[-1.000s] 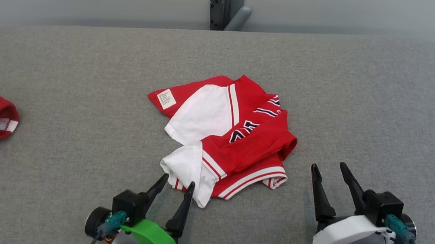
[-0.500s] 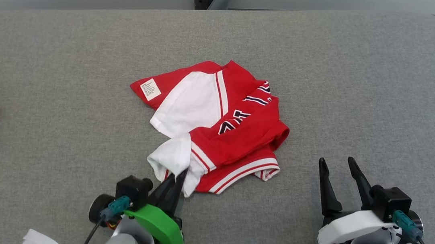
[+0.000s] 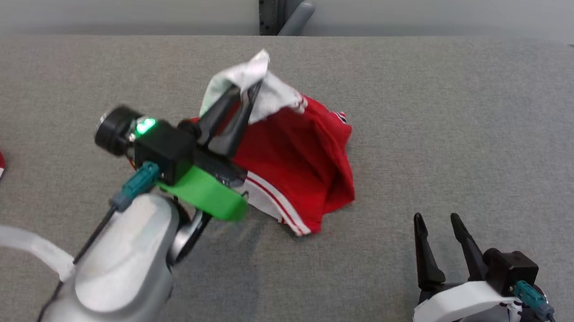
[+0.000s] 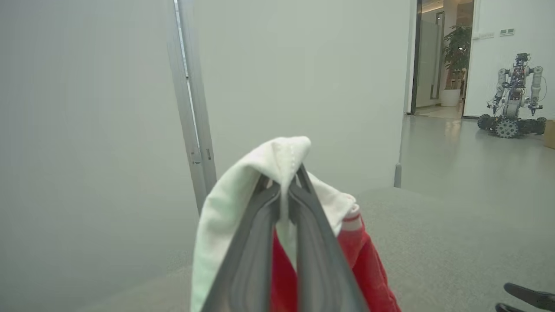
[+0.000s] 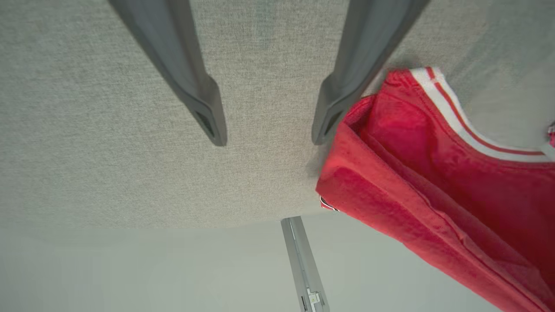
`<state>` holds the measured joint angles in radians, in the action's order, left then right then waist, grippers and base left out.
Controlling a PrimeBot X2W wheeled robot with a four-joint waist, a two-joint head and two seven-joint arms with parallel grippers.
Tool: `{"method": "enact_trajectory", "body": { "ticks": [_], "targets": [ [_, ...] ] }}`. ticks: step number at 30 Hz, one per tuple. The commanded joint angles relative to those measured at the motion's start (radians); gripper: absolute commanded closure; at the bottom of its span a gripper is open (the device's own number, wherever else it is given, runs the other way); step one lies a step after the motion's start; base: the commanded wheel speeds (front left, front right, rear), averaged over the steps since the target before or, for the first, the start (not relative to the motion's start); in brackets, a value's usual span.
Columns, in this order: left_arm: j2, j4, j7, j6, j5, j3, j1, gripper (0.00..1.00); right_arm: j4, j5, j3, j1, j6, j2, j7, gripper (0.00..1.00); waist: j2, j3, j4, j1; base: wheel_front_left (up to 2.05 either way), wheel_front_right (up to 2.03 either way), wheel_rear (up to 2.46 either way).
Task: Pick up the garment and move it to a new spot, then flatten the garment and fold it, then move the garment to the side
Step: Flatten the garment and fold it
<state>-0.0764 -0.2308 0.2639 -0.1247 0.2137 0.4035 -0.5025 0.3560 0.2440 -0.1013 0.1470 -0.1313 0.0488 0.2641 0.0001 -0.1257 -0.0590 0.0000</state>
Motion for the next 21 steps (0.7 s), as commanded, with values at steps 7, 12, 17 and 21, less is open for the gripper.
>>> {"method": "enact_trajectory", "body": {
  "ticks": [7,12,17,21],
  "targets": [
    [-0.008,-0.082,0.000,-0.007,-0.026,0.075,-0.239,1.00,0.002,0.022,-0.016,0.012,0.001,0.004,0.001,0.00,-0.0001,-0.026,-0.086,0.0000,0.00,0.00,0.00],
    [0.010,-0.160,0.000,-0.007,-0.021,0.114,-0.340,1.00,-0.001,0.030,-0.020,0.023,0.001,0.004,0.001,0.00,-0.0001,-0.052,-0.157,0.0000,0.00,0.00,0.00],
    [0.017,-0.252,0.000,-0.007,-0.028,0.164,-0.409,1.00,-0.005,0.032,-0.031,0.038,0.001,0.003,0.001,0.00,-0.0001,-0.083,-0.214,0.0000,0.00,0.00,0.00],
    [0.021,-0.383,-0.002,-0.007,0.026,0.260,-0.410,0.00,-0.007,0.039,-0.036,0.049,0.001,0.003,0.001,0.00,-0.0001,-0.109,-0.238,0.0000,0.00,0.00,0.00]
  ]
}}
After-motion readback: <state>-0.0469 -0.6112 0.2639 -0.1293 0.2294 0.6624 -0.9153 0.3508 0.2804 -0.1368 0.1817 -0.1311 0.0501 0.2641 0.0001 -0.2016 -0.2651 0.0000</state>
